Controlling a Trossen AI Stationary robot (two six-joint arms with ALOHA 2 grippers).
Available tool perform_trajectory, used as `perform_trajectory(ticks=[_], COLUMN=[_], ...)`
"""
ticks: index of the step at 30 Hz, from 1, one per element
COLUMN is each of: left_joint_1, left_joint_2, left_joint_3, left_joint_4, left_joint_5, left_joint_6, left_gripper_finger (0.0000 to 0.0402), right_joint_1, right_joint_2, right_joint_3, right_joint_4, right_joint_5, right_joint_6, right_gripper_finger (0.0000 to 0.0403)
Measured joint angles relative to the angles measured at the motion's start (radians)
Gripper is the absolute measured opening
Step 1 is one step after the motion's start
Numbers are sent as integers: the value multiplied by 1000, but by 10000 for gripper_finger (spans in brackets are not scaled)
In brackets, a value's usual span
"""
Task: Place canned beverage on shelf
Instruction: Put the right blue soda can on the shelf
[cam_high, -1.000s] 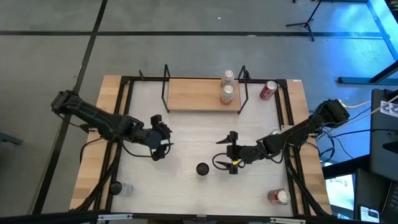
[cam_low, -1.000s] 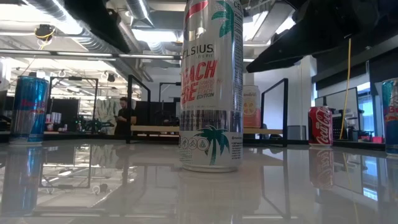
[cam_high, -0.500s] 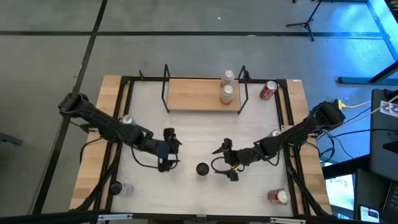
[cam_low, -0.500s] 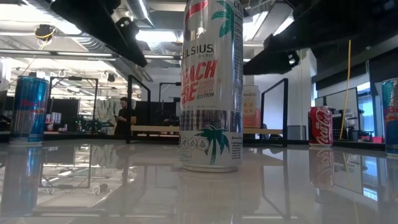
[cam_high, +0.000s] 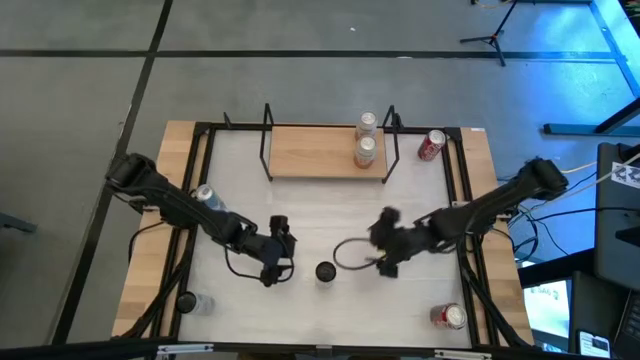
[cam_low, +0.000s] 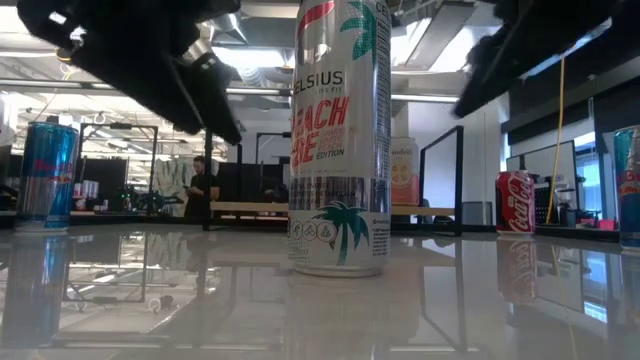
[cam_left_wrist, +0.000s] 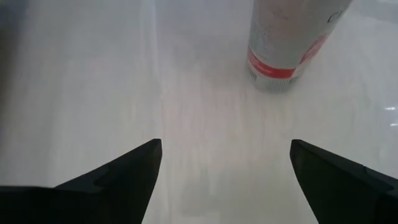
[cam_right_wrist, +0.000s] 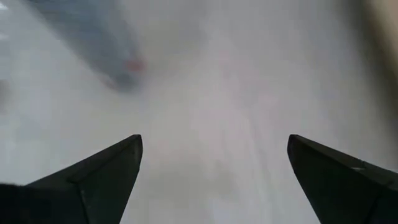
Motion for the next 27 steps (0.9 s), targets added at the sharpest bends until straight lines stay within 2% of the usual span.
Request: perform_trajectory(ticks=[5, 11, 18, 27], left_joint_1=[-1, -15, -24, -24], left_joint_2=[32, 45, 45, 45], left_joint_3=[0, 0, 0, 0], left_joint_4=[0, -1, -1, -1], left_joint_5=[3, -6, -12, -13], left_joint_6=[-1, 0, 0, 0], left_gripper_finger=[345, 345, 345, 345], right_joint_1=[0, 0, 0, 0], right_joint_2=[-82, -171, -262, -357], right_joint_3=[131, 117, 61, -51], right_joint_4=[-494, -872, -960, -964], right_joint_5=[71, 44, 0, -78], right_joint_6=[308, 686, 834, 949], right_gripper_finger=[397, 397, 397, 397])
